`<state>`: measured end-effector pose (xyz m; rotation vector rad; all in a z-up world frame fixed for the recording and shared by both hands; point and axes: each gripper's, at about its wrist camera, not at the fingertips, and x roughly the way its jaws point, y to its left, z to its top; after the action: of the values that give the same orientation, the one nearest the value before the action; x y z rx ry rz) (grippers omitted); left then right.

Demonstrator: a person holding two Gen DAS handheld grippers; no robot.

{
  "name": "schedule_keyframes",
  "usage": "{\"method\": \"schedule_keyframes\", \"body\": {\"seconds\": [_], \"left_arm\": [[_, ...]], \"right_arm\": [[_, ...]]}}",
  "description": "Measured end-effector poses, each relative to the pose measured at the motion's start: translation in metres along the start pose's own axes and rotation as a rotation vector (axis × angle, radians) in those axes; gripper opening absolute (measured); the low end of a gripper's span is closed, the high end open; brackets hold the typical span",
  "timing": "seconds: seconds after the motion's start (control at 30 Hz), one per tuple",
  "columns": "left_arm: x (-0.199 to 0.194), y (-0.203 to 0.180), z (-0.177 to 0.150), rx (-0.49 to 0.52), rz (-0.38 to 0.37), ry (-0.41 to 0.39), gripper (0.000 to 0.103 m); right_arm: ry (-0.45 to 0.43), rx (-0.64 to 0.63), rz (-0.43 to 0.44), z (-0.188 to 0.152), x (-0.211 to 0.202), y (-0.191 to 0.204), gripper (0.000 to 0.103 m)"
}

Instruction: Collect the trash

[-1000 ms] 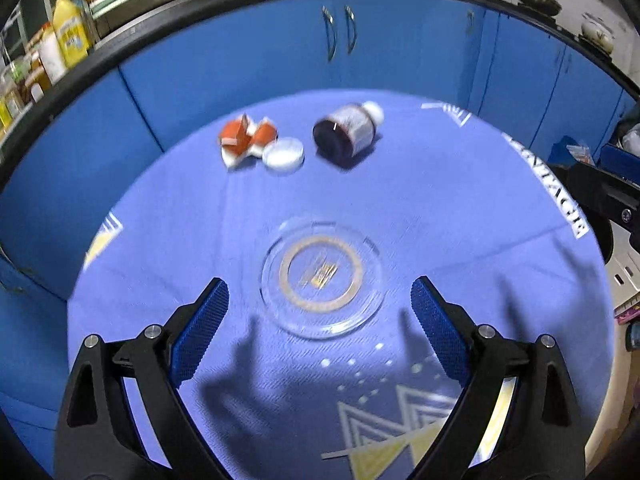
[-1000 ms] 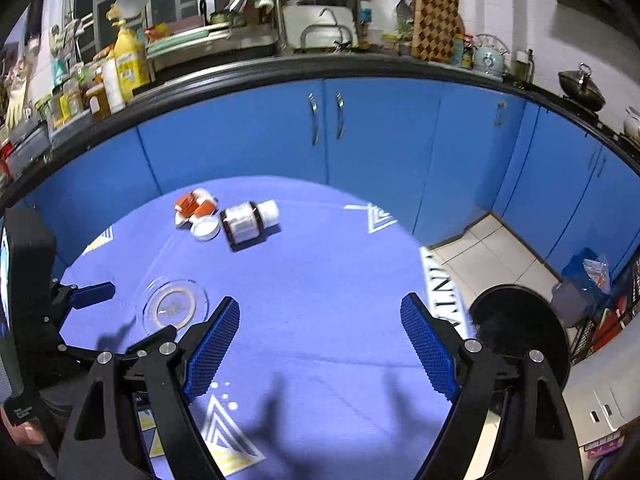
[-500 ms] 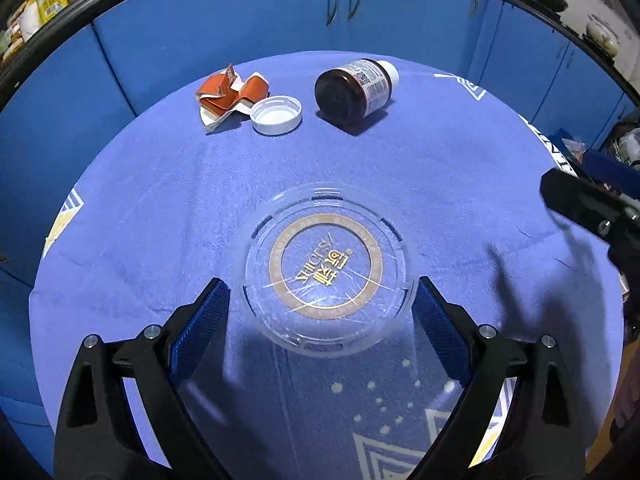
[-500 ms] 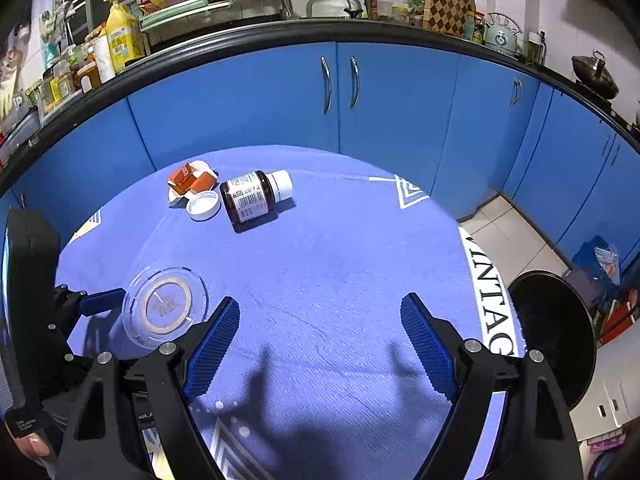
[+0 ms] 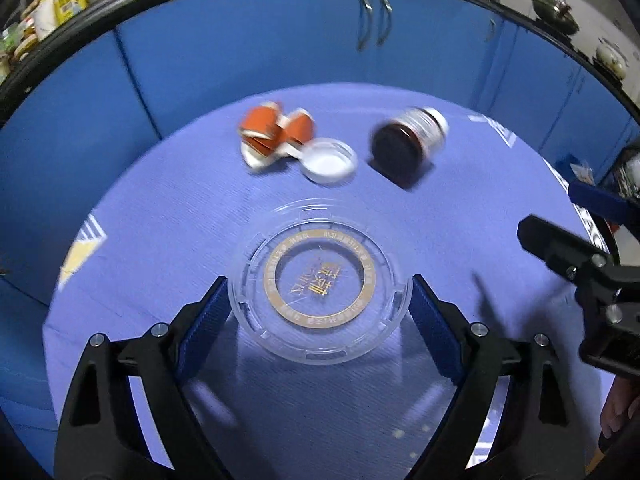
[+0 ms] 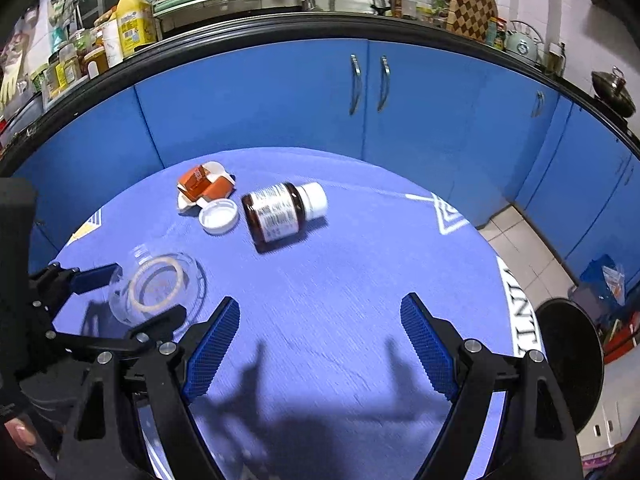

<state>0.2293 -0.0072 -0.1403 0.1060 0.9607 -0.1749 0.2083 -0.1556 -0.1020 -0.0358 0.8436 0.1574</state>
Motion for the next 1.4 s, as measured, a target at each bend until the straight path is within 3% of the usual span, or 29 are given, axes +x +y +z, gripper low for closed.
{"method": "schedule_keyframes", "body": {"seconds": [0.3,0.37,0.9,0.93,1.03,1.4], "left_arm": [[-0.002,0.044,0.021,-0.087,0.065,-0.039,0.087],[0.001,0.047,0.024,-0.095,0.072,-0.041,0.087],[0.02,0.047,0.025,-0.109,0.092,-0.027,0.086],[0.019,0.048,0.025,-0.108,0.093,-0.026,0.086],[0.019,0.047,0.024,-0.107,0.094,-0.025,0.087],[0.008,0.043,0.025,-0.099,0.087,-0.032,0.087]], "right_arm": [[0.019,-0.046,0.059,0.033,0.039,0.022,0.081],[0.024,-0.061,0.048,0.04,0.049,0.023,0.088],[0.033,-0.198,0.096,0.065,0.097,0.017,0.089],[0.031,-0.204,0.099,0.067,0.098,0.018,0.088],[0.034,-0.231,0.104,0.068,0.098,0.026,0.067],[0.015,-0.261,0.097,0.059,0.079,0.032,0.067]]}}
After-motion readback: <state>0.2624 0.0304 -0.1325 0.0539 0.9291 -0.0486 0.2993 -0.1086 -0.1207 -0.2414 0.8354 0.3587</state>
